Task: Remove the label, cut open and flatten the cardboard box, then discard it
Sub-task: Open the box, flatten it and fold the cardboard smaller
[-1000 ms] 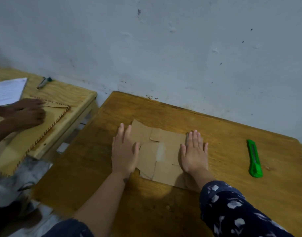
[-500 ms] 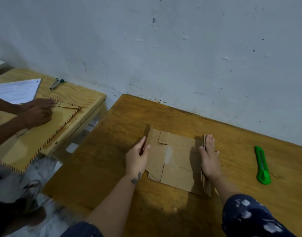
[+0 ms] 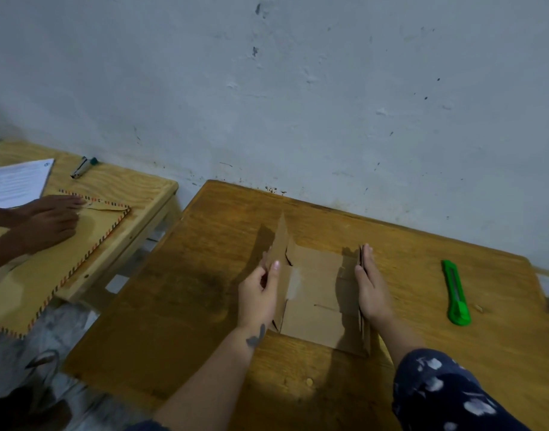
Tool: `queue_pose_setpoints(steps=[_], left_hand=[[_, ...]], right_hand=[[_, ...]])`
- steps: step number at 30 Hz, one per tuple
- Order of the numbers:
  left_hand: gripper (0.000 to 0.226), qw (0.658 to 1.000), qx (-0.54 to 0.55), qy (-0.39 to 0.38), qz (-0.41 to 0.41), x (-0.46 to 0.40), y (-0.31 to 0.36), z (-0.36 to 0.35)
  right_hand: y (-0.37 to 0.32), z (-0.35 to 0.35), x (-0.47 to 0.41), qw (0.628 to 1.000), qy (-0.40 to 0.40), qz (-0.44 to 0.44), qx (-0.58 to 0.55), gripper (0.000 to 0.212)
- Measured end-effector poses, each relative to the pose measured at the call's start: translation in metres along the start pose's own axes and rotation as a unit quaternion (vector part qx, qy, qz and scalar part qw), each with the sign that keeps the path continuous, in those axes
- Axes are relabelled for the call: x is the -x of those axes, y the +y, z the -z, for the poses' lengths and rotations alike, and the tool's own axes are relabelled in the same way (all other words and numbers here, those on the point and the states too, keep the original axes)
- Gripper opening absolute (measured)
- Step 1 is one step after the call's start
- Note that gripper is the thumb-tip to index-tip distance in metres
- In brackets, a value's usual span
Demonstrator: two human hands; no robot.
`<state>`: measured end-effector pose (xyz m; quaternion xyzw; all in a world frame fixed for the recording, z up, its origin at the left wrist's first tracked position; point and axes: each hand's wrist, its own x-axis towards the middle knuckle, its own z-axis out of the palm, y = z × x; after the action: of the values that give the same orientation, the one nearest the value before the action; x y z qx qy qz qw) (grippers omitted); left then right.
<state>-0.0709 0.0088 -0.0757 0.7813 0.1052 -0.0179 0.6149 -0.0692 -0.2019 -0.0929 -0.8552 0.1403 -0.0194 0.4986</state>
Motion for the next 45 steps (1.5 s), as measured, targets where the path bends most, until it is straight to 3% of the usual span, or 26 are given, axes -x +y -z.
queue_pose_setpoints(steps=[7, 10, 13, 20, 26, 32, 34, 39, 45], left_hand=[[0.051, 0.993, -0.041, -0.108, -0.025, 0.001, -0.009, -0.021], [0.058, 0.969, -0.177, -0.149, -0.084, 0.003, -0.006, -0.031], [0.054, 0.944, -0.271, -0.156, -0.106, 0.003, -0.001, -0.033], [0.062, 0.921, -0.322, -0.181, -0.122, 0.001, -0.003, -0.028], [0.083, 0.863, -0.440, -0.217, -0.121, 0.003, 0.001, -0.034], [0.085, 0.803, -0.535, -0.231, -0.127, 0.010, 0.001, -0.052], [0.087, 0.791, -0.549, -0.239, -0.125, 0.011, 0.000, -0.056], [0.065, 0.764, -0.584, -0.242, -0.131, 0.011, -0.004, -0.061], [0.057, 0.770, -0.573, -0.240, -0.148, 0.011, -0.005, -0.060]], right_hand=[[0.001, -0.002, -0.001, 1.000, 0.007, 0.001, 0.002, 0.051], [0.003, -0.003, -0.003, 1.000, 0.011, 0.008, 0.015, 0.051], [0.005, -0.004, -0.004, 1.000, 0.010, 0.012, 0.020, 0.051], [0.007, -0.005, -0.005, 1.000, 0.011, 0.008, 0.027, 0.051], [0.003, 0.000, -0.003, 0.999, 0.019, 0.004, -0.027, 0.050], [0.001, 0.007, 0.001, 0.999, 0.005, 0.007, -0.034, 0.051], [0.002, 0.006, 0.001, 1.000, 0.002, 0.007, -0.010, 0.052], [0.004, -0.005, -0.003, 0.994, -0.019, 0.008, 0.111, 0.055], [0.007, -0.026, -0.006, 0.955, -0.037, -0.002, 0.293, 0.057]])
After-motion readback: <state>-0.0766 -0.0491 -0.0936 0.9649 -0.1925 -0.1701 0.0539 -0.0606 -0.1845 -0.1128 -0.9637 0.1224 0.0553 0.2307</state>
